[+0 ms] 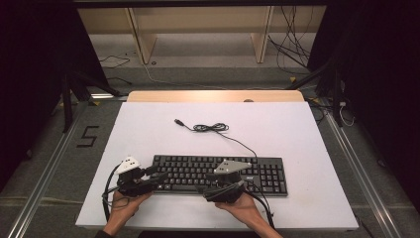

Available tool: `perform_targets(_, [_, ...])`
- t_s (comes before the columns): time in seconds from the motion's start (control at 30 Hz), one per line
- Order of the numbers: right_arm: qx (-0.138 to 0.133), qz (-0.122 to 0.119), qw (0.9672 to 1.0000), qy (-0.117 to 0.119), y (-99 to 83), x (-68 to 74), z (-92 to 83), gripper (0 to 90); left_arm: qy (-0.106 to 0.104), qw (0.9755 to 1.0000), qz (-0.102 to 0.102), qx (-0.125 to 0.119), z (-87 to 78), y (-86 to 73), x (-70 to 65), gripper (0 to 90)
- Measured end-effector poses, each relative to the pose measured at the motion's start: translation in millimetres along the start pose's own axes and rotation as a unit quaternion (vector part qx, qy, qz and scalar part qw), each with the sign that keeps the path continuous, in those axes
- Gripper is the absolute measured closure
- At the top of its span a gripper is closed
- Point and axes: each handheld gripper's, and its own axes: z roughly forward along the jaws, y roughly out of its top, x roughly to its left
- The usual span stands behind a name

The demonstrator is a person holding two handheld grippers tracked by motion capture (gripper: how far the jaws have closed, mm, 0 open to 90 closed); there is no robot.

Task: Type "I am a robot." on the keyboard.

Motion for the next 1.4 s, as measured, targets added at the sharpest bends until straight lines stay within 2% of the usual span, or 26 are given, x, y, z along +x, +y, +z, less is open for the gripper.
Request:
perform_targets(0.3, [0.005, 0.008, 0.9999, -0.009, 0.2, -4.4, 4.5, 67.8, -0.008, 0.9998, -0.005, -0.016, -4.6, -0.7, -5.9, 36.7])
perform_targets(0.77, [0.032, 0.002, 0.9994, -0.015, -1.3, -5.0, 14.5, 89.6, -0.011, 0.9994, -0.005, -0.032, -9.4, 0.1, -9.5, 31.6])
perform_targets(1.07, [0.054, -0.003, 0.9984, -0.018, -3.7, -4.7, 21.8, 90.0, -0.020, 0.9992, 0.002, -0.034, -8.9, -0.7, -13.0, 30.0])
perform_targets(1.4, [0.066, -0.004, 0.9976, -0.020, -5.8, -4.4, 26.7, 90.0, -0.023, 0.9991, 0.005, -0.034, -10.1, -1.1, -14.7, 29.1])
